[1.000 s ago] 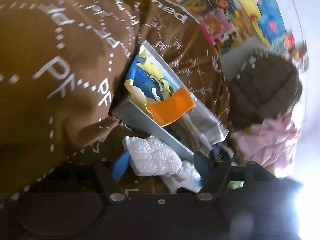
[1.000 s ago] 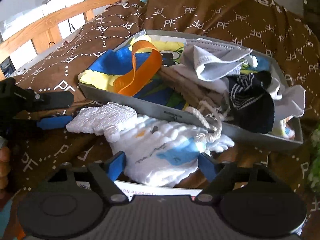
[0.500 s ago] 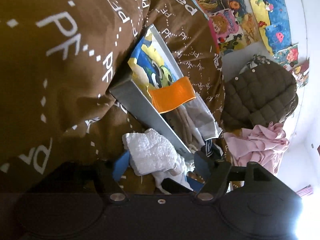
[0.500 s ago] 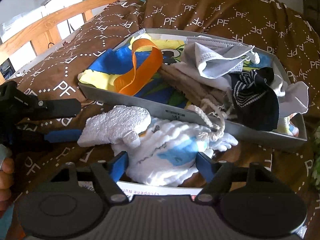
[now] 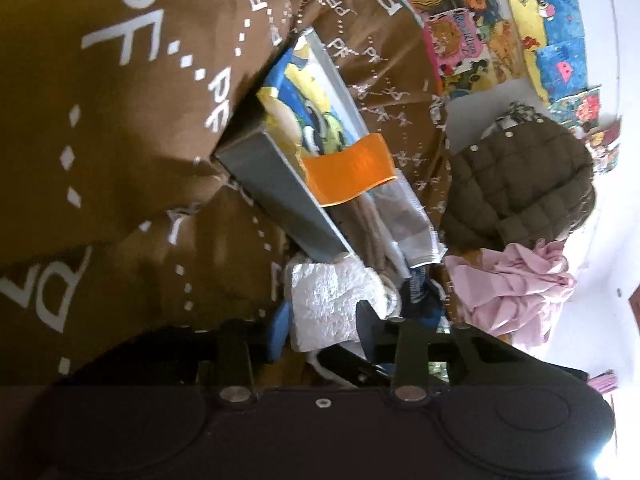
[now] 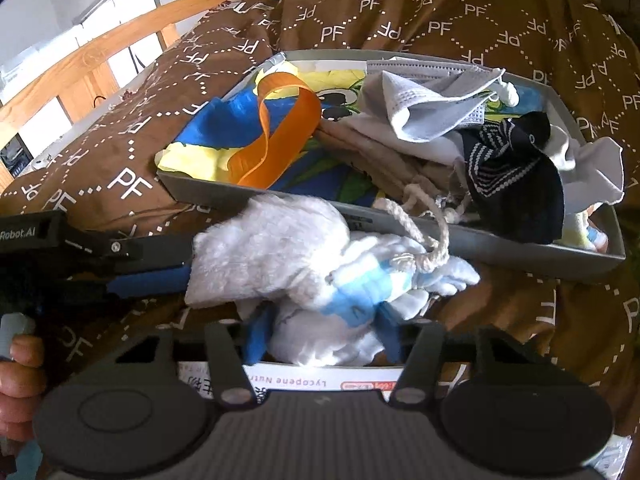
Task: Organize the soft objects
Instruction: 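Grasp the white printed towel with the right tool while the left tool grasps the fluffy white cloth, then carry the white towel and fluffy cloth over the tray with both tools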
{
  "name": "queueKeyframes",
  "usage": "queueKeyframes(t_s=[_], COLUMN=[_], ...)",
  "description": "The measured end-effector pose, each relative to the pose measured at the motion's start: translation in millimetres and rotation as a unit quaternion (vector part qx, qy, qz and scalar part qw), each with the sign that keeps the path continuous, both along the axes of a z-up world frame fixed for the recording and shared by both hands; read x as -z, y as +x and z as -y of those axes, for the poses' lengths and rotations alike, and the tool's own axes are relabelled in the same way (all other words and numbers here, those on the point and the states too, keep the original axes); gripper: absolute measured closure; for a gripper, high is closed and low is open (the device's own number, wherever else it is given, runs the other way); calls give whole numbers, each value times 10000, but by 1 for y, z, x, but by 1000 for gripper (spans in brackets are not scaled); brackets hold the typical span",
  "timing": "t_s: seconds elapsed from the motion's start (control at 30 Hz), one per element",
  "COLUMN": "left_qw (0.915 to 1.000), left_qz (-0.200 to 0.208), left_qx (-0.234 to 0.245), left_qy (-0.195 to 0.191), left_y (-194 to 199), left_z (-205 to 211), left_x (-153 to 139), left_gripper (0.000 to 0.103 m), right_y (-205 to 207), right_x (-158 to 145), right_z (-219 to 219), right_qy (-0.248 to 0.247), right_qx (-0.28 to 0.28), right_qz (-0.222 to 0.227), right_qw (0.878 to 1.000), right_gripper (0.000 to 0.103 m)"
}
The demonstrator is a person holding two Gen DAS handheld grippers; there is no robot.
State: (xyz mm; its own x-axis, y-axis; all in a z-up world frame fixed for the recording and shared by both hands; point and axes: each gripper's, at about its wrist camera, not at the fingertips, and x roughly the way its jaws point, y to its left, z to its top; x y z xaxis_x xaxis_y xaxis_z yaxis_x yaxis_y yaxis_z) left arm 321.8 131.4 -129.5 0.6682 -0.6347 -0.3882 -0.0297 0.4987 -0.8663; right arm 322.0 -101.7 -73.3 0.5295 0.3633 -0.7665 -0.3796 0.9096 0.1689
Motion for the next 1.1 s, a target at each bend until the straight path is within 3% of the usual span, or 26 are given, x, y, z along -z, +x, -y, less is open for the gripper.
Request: queueKeyframes(t_s=[0.13, 0.3, 0.4, 0.5, 0.63, 0.73, 0.8, 0.83, 1.0, 1.1], left_qw=[9998, 9991, 9979, 9972, 9971, 9974, 9974, 9973, 9961, 9953], left_qz=[102, 154, 122, 2, -60, -83, -92, -90, -65, -142], left_qx=[119, 179, 180, 196, 206, 169, 166, 173, 168, 151], left_qy=[-90, -353, -605, -716, -732, -697, -698, -709, -864, -947], left_y=[0, 1, 4, 9, 13, 14, 14, 14, 12, 14], left_z=[5, 7, 10, 16, 22, 22, 21, 22, 21, 22], left_x=[0, 1, 4, 7, 9, 10, 10, 10, 11, 13], left_gripper=[77, 78, 73, 58, 57, 65, 79, 91, 92, 84], right_y=[-1, -5, -5, -6, -7, -8, -8, -8, -10, -12], right_x=[0, -2, -2, -2, -2, -2, -2, -2, -2, -5], right_z=[-1, -8, -9, -10, -12, -13, -13, -13, -13, -14], right_qy=[-56, -192, -234, -282, -349, -359, -369, -371, -406, -473], right_qx=[3, -107, -118, -119, -126, -124, -128, -129, -128, -119], right_qz=[32, 175, 204, 248, 296, 309, 320, 328, 417, 571], right_qw=[10000, 9996, 9994, 9992, 9989, 9988, 9987, 9987, 9982, 9972], right_gripper=[68, 74, 75, 78, 80, 81, 81, 81, 82, 86])
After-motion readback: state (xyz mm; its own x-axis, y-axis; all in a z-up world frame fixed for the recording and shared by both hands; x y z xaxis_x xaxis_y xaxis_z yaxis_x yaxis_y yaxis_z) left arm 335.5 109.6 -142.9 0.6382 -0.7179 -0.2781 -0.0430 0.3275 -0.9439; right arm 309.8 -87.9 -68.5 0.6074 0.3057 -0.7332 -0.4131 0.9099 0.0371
